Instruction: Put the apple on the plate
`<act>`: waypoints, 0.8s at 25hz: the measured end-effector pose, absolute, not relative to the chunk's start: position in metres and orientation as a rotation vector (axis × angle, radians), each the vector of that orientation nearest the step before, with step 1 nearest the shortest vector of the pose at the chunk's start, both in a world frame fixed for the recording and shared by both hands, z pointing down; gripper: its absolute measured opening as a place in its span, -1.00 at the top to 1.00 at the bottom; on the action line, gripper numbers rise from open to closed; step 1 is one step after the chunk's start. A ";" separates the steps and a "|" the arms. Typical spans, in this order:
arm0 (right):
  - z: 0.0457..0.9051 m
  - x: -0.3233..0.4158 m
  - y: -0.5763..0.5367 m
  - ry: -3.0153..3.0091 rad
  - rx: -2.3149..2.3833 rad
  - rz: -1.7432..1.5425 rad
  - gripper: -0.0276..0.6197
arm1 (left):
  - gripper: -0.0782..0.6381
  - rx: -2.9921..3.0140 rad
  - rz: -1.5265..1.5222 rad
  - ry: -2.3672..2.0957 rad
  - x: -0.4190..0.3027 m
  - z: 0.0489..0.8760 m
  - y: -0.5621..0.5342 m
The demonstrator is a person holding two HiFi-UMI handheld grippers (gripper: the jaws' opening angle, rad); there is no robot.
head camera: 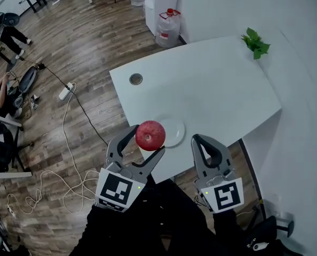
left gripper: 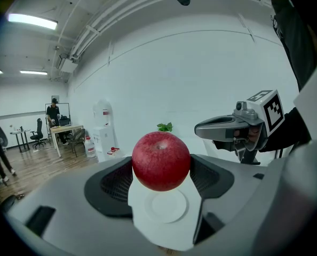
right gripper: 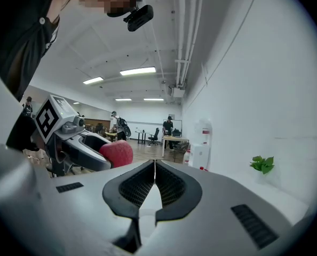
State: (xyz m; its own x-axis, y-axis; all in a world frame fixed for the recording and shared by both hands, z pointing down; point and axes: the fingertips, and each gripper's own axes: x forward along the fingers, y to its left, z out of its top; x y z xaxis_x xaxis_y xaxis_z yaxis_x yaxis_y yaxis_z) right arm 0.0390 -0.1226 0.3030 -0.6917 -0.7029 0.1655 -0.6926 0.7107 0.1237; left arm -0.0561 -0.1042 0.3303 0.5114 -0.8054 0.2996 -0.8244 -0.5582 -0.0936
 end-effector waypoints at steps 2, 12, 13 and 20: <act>0.303 0.040 -0.124 -2.700 1.146 -0.075 0.79 | -0.18 2.692 0.478 -1.422 -0.057 0.331 -0.107; 0.303 0.046 -0.129 -2.643 1.238 -0.071 0.79 | -0.18 2.736 0.488 -1.330 -0.052 0.336 -0.119; 0.303 0.047 -0.128 -2.639 1.243 -0.070 0.78 | -0.18 2.726 0.485 -1.327 -0.051 0.335 -0.119; 0.308 0.057 -0.122 -2.606 1.272 -0.047 0.78 | -0.18 2.773 0.506 -1.279 -0.043 0.339 -0.120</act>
